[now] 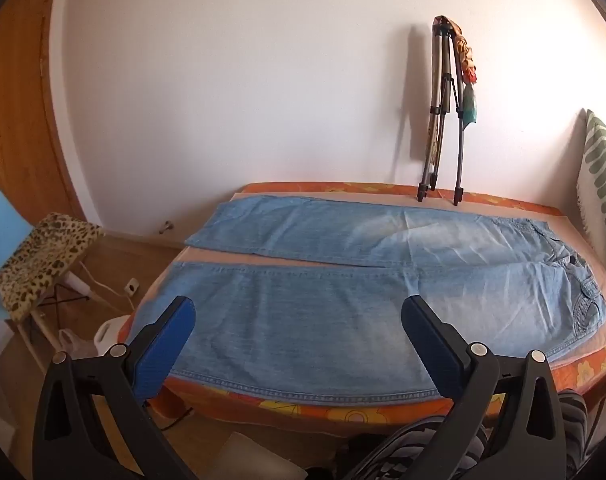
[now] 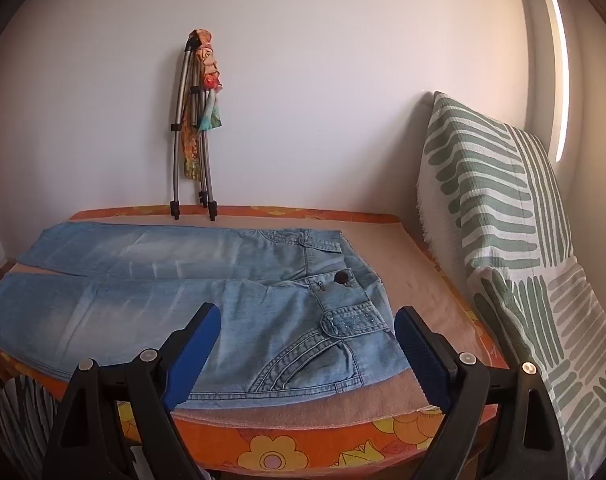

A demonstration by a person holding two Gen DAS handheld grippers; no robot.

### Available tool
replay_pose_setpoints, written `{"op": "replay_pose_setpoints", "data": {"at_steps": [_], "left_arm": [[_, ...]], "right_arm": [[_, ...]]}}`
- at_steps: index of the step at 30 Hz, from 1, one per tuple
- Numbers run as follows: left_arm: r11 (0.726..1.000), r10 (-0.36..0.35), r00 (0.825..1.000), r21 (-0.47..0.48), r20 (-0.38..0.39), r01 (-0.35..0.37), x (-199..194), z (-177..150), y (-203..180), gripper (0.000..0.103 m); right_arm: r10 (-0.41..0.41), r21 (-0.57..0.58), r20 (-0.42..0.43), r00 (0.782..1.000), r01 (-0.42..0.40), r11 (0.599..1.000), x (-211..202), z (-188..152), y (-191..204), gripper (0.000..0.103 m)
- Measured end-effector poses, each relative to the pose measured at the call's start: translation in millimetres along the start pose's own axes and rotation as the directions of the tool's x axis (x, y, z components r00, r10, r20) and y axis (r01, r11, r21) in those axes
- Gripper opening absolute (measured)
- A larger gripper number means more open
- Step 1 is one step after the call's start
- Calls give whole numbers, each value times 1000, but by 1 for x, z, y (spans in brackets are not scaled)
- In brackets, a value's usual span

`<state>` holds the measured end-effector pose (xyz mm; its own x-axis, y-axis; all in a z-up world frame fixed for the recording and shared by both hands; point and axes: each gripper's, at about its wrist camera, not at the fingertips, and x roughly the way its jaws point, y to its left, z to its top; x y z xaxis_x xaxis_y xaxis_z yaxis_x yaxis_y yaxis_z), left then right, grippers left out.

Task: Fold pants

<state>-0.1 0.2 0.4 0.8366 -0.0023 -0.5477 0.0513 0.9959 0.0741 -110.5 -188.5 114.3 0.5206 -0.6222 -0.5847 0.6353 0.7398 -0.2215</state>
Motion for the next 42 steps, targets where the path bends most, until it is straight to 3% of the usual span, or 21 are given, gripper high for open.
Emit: {"op": "replay_pose_setpoints", "data": {"at_steps": [5, 10, 42], "left_arm": [[1000, -3, 1000, -21, 29, 4, -4, -3, 7, 103], [999, -24, 1000, -39, 9, 24, -6, -4, 18, 103], [996, 8, 1000, -93, -7, -9, -1, -13, 33, 103]], "right_arm": [[-1, 25, -3, 1000, 1, 1000, -1, 2, 2, 90], [-2, 25, -11, 1000, 2, 1000, -1, 4, 3, 90], [77, 45, -2, 997, -77, 996, -7, 10, 29, 90]]}}
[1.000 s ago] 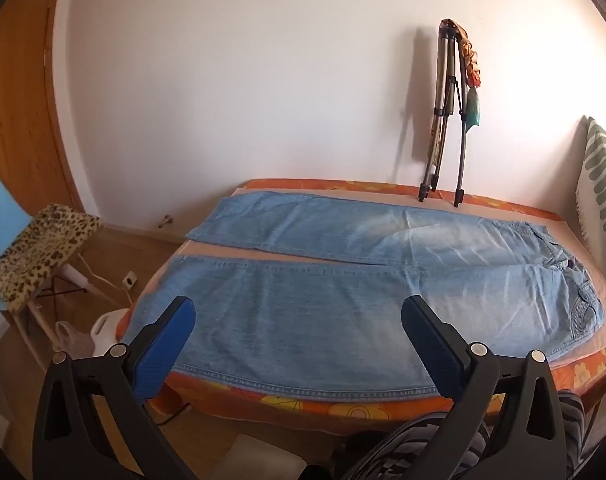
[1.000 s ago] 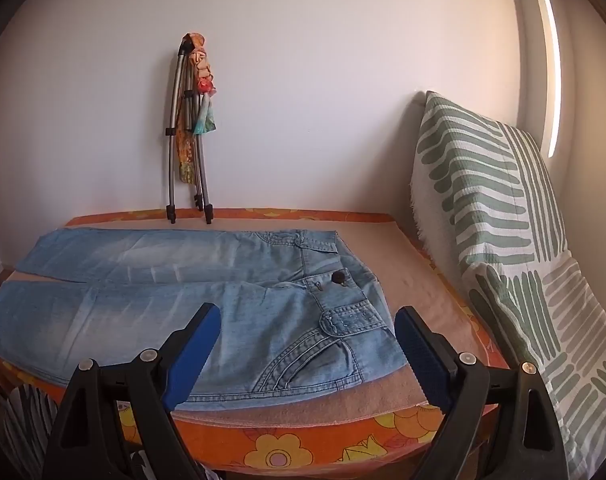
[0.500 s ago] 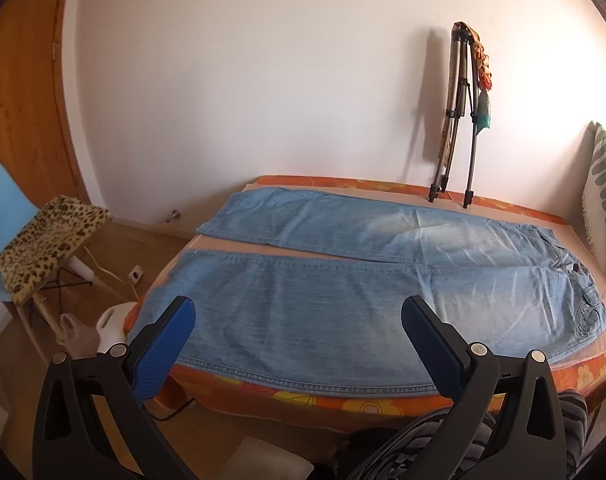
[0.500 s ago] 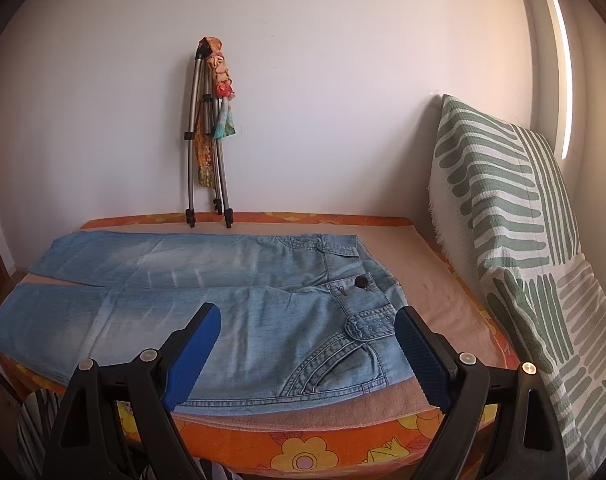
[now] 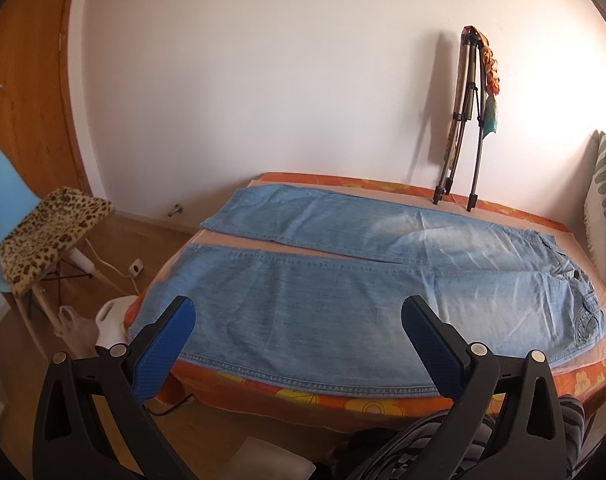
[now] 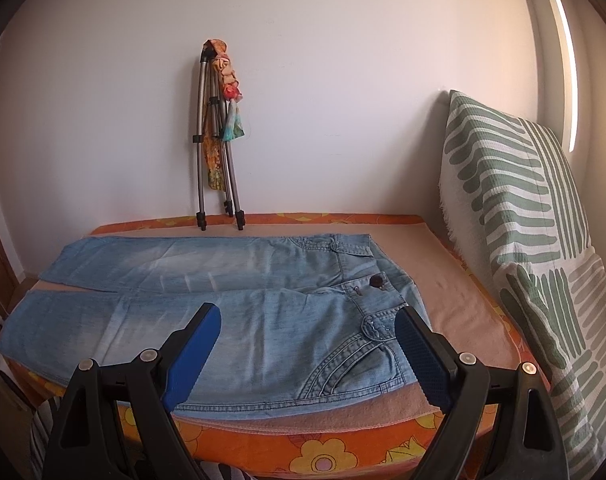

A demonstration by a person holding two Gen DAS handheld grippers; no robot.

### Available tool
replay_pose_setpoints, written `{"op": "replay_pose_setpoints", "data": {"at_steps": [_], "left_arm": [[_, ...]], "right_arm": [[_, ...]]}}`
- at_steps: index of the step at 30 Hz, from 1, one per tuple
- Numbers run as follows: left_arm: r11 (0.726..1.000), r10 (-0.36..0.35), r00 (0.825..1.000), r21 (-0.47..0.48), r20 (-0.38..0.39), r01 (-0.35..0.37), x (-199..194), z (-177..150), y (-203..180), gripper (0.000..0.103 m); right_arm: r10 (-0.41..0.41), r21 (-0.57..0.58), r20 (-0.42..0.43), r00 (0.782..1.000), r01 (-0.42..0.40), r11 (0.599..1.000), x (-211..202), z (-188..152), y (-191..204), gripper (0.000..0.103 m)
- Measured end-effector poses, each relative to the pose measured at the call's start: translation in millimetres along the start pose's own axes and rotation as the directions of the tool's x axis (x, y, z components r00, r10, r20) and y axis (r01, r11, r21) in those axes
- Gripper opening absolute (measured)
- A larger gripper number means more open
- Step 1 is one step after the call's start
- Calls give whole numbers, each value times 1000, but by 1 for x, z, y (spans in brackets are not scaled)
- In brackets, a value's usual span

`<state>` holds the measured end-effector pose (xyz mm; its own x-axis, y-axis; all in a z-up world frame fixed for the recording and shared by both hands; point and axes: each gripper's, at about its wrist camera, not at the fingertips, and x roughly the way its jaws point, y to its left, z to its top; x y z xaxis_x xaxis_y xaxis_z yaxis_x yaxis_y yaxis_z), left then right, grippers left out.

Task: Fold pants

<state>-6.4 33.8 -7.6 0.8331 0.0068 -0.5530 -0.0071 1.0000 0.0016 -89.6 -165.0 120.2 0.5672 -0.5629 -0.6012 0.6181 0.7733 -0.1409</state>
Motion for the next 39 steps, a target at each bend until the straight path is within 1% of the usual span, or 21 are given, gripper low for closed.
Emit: {"op": "replay_pose_setpoints", "data": {"at_steps": [39], "left_arm": [[1000, 12, 1000, 0, 1, -12, 2, 1, 2, 103]], "right_arm": [[8, -14, 2, 1000, -8, 1000, 2, 0, 6, 90]]}}
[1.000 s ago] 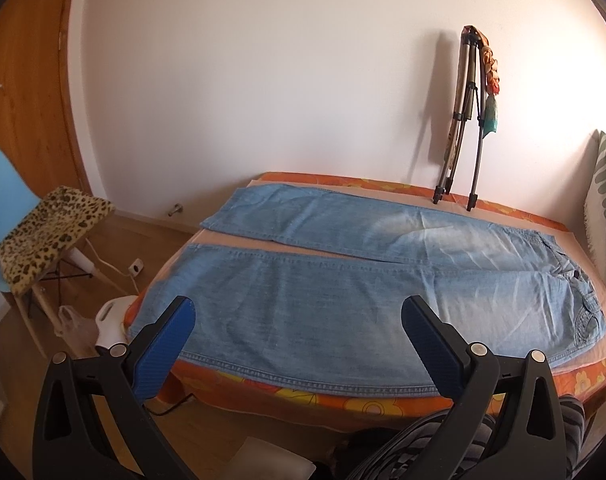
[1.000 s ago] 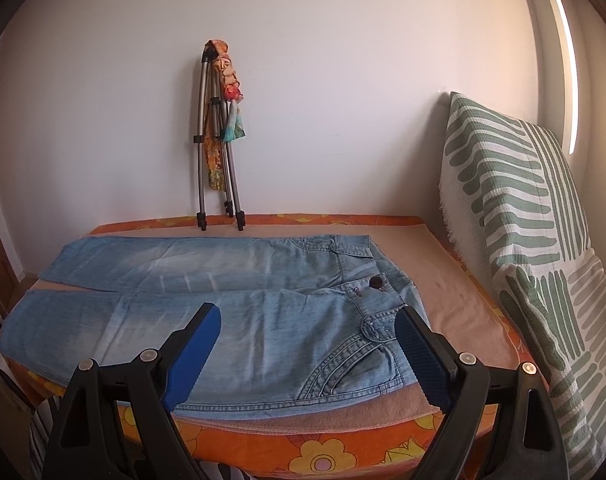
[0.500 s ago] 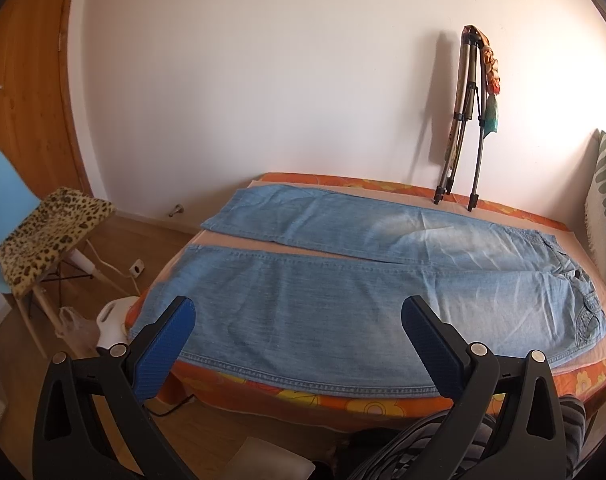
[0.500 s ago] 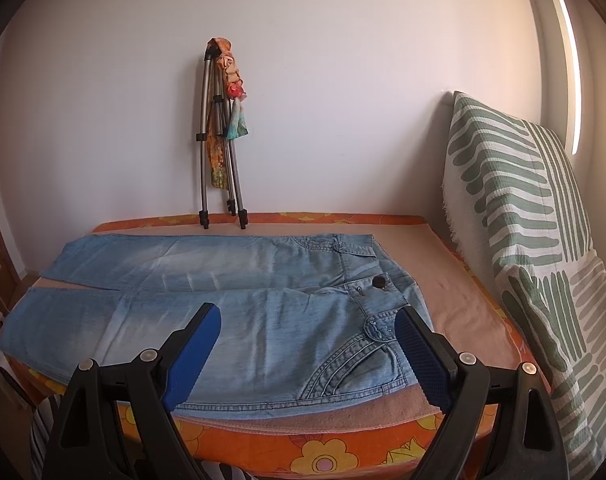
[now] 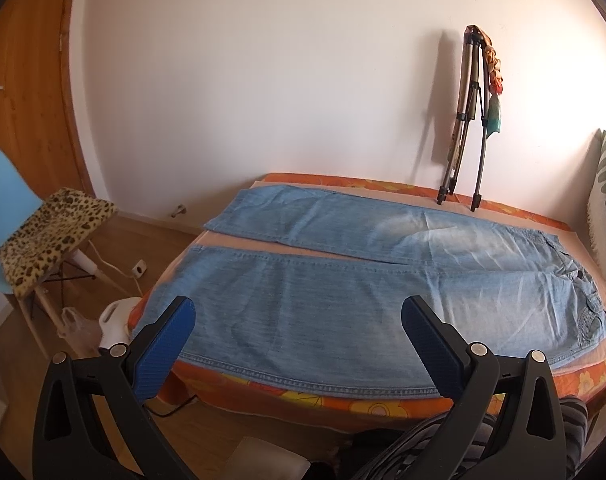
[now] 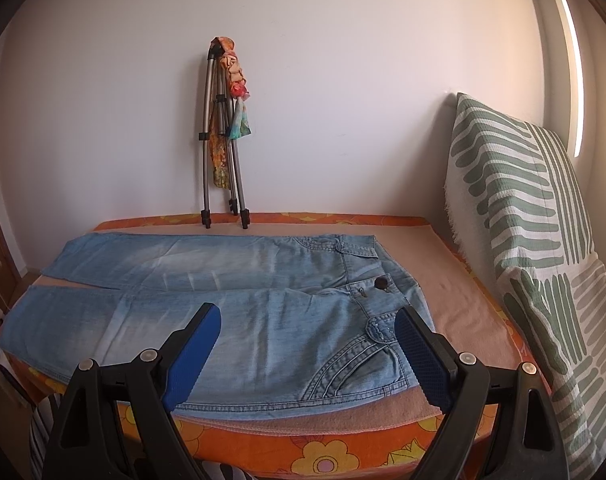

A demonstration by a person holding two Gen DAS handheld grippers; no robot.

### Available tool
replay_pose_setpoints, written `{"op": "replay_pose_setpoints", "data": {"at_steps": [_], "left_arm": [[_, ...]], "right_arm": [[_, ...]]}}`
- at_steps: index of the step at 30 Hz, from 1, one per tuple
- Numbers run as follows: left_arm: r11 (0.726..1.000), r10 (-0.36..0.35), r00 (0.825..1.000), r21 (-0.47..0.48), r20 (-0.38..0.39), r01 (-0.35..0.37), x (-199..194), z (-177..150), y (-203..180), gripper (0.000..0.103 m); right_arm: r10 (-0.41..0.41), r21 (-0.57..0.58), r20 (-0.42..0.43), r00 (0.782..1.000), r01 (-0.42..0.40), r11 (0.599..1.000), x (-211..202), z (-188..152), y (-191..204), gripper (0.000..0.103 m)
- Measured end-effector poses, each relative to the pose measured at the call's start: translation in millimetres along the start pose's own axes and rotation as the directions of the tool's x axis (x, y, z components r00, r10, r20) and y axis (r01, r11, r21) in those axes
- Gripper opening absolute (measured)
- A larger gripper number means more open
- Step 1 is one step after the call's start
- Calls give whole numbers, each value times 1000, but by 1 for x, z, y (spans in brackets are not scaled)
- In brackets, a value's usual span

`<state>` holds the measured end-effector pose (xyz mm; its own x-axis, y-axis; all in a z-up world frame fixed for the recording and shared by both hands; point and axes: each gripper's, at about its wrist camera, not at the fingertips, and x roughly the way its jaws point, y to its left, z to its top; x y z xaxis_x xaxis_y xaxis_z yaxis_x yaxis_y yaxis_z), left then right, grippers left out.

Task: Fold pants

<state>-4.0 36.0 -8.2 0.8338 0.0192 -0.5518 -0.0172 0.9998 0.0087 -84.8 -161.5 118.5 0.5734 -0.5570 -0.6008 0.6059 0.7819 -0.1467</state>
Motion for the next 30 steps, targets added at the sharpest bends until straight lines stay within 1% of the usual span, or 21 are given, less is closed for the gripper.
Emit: {"op": "replay_pose_setpoints", "data": {"at_steps": [8, 14, 20, 22, 24, 25, 27, 30], "left_arm": [[1000, 4, 1000, -2, -2, -4, 1, -1, 3, 103], [1000, 18, 1000, 5, -4, -18, 5, -2, 5, 103], [999, 34, 999, 12, -9, -33, 9, -6, 9, 103], [998, 52, 998, 22, -22, -52, 13, -9, 11, 103], [998, 56, 997, 29, -44, -55, 18, -13, 14, 103], [999, 47, 997, 28, -60, -46, 21, -15, 16, 103], [999, 33, 996, 22, -88, -31, 27, -19, 20, 102], [999, 27, 992, 30, -120, -23, 36, -26, 25, 102]], "right_arm": [[1, -3, 0, 1000, -1, 1000, 1, 0, 2, 90], [23, -25, -2, 1000, -23, 999, 4, 0, 6, 90], [106, -73, -28, 994, -108, 991, 13, -1, 13, 90], [139, -98, -40, 990, -142, 985, 17, 0, 18, 90], [174, -123, -57, 983, -180, 976, 22, 0, 23, 89], [194, -140, -69, 979, -202, 969, 25, -1, 27, 88], [227, -190, -105, 968, -244, 951, 32, -1, 37, 77], [287, -266, -172, 942, -325, 908, 41, -6, 57, 69]]}}
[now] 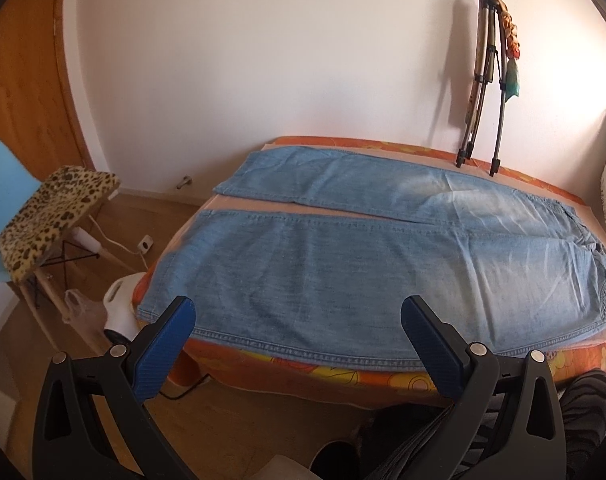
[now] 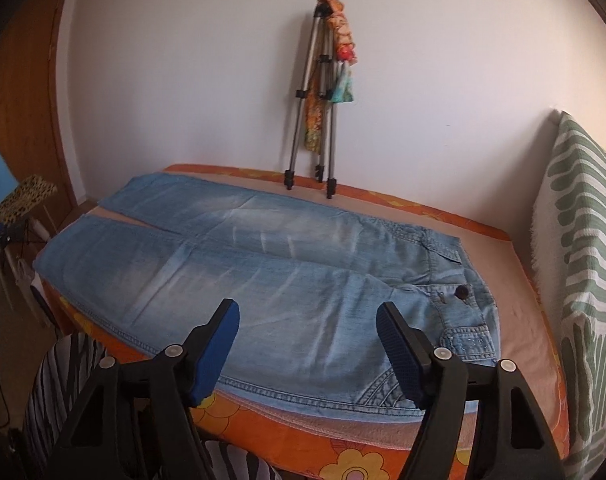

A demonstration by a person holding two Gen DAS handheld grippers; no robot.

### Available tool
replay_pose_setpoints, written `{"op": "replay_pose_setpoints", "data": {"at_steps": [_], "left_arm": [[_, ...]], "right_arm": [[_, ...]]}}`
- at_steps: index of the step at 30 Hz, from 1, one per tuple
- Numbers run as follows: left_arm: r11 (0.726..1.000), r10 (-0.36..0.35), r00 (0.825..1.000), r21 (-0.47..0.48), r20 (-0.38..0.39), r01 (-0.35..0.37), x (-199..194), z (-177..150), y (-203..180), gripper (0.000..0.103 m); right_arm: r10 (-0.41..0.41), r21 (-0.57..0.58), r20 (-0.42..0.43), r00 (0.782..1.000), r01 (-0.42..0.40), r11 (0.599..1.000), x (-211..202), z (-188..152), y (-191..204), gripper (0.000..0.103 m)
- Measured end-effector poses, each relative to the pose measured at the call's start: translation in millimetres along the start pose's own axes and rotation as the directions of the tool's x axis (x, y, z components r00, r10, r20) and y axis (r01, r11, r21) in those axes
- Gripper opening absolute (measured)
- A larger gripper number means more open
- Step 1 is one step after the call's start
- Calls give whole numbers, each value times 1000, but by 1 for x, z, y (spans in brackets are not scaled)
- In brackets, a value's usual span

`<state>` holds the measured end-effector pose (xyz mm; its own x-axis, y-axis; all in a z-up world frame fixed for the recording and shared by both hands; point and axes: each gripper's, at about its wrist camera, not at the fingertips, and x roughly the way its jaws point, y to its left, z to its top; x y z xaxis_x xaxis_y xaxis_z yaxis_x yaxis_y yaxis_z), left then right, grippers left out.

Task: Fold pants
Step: 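Move both grippers down to the long side edge of the jeans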

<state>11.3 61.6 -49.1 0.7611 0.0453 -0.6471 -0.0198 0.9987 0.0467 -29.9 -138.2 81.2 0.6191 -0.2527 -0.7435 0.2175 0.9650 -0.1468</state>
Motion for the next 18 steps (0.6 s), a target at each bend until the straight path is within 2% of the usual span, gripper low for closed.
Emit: {"op": "replay_pose_setpoints", "data": {"at_steps": [1, 3, 7, 9, 13, 18], "left_arm": [[1000, 1, 1000, 4, -6, 0, 3, -2, 1, 98], [1000, -3, 1000, 10, -25, 3, 9, -6, 4, 90], [999, -37, 998, 11, -58, 38, 22, -13, 10, 78], [998, -57, 995, 2, -78, 58, 28, -16, 14, 73], [994, -105, 988, -25, -115, 102, 39, -22, 21, 54], [991, -130, 982, -38, -139, 126, 51, -27, 27, 48]], "right_arm": [[33, -34, -22, 999, -34, 999, 6, 1, 6, 68], [93, -112, -78, 993, -101, 989, 18, 1, 22, 59], [183, -245, -200, 963, -230, 942, 45, -4, 56, 52], [196, -302, -254, 947, -270, 914, 58, -7, 70, 46], [217, -374, -356, 909, -352, 858, 85, -16, 93, 44], [222, -417, -452, 864, -425, 804, 111, -26, 111, 41]]}}
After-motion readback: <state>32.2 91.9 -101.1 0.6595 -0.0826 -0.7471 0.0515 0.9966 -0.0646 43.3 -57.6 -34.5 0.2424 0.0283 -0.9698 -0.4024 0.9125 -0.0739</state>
